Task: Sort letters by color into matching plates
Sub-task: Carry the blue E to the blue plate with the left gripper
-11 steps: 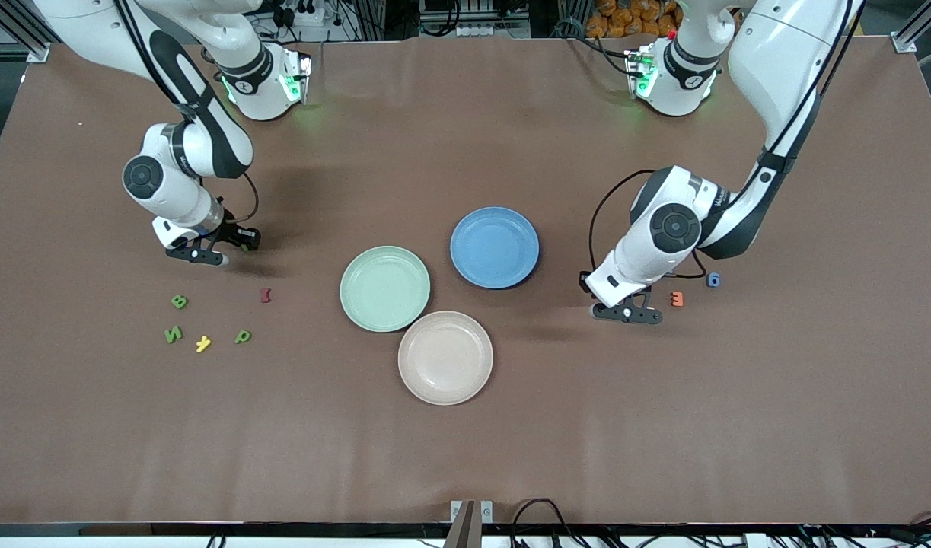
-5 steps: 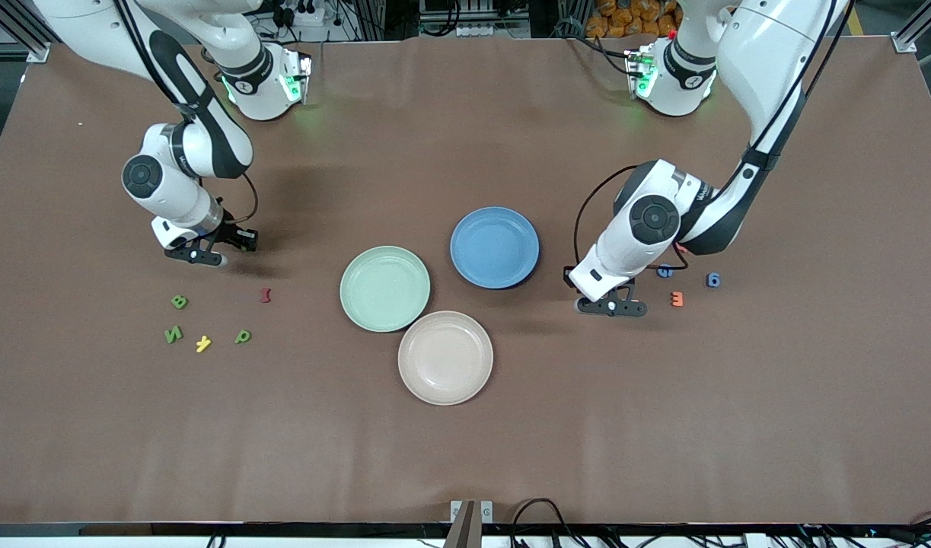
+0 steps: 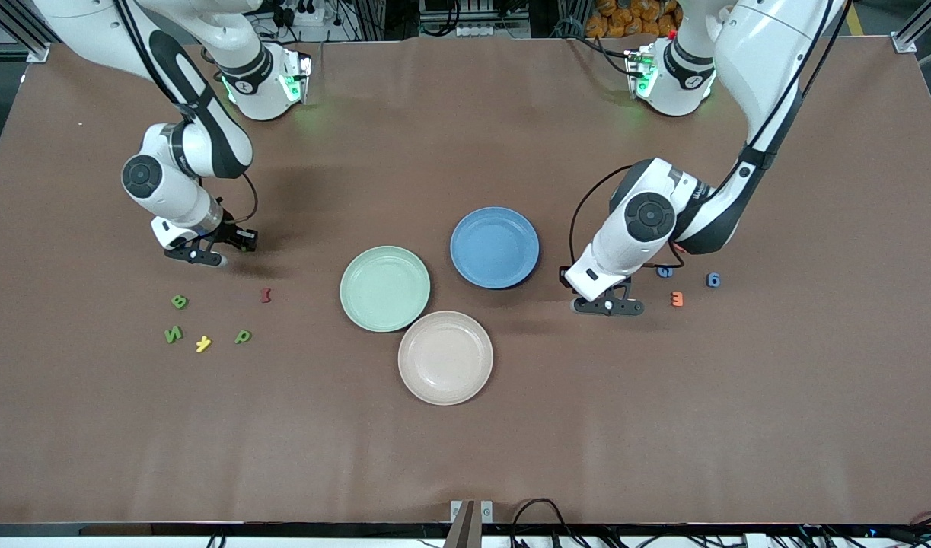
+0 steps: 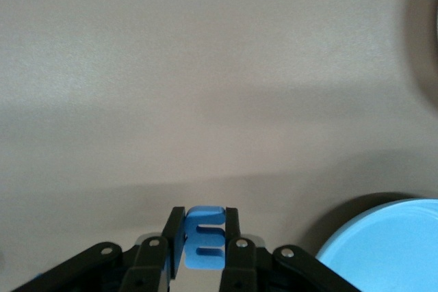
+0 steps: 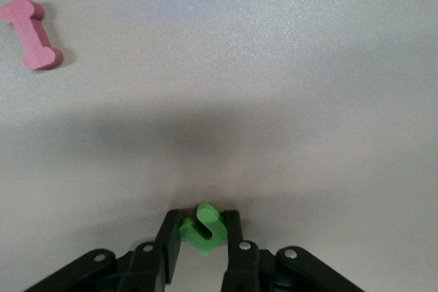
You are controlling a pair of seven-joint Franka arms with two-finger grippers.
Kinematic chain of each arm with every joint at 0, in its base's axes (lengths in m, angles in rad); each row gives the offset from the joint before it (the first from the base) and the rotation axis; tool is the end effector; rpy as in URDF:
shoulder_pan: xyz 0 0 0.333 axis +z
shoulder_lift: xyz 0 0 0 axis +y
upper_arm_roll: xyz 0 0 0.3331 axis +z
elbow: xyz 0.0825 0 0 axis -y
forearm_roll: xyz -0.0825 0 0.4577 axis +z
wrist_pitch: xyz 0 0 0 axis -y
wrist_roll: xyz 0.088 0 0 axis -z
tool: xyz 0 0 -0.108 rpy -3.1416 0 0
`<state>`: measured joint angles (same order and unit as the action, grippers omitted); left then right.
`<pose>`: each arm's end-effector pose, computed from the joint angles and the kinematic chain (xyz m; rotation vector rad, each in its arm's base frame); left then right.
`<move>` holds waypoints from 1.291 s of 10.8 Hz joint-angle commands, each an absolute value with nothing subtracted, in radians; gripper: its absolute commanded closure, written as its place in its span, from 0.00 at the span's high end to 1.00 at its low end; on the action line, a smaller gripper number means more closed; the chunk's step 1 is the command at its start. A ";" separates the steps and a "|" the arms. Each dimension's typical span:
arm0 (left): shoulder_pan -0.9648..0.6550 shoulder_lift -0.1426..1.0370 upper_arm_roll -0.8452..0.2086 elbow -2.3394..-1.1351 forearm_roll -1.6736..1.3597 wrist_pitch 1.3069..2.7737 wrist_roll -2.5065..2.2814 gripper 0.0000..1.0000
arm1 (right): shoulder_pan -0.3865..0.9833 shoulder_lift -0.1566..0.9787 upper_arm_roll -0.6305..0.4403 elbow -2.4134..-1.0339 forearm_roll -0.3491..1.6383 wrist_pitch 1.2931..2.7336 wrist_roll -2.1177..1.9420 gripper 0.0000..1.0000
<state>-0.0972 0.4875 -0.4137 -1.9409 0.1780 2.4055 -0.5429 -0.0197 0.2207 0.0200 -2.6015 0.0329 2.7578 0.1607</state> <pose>0.5983 -0.3262 0.2126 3.0682 -0.0824 -0.0176 0.4563 -0.0005 0.1179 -3.1151 0.2994 0.1025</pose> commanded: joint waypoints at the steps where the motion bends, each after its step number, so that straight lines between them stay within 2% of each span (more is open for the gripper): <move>1: -0.141 0.479 -0.419 -1.898 0.206 2.344 -0.652 0.00 | -0.023 0.253 0.021 -2.565 0.045 2.786 0.152 0.27; 5: -0.207 0.483 -0.419 -1.868 0.196 2.321 -0.748 0.00 | -0.023 0.238 0.021 -2.500 0.046 2.700 0.161 0.27; 8: -0.264 0.498 -0.417 -1.856 0.202 2.312 -0.830 0.00 | -0.014 0.222 0.021 -2.413 0.046 2.568 0.198 0.27; 14: -0.365 0.521 -0.416 -1.850 0.209 2.298 -0.960 0.00 | 0.093 0.235 0.023 -2.221 0.067 2.387 0.349 0.27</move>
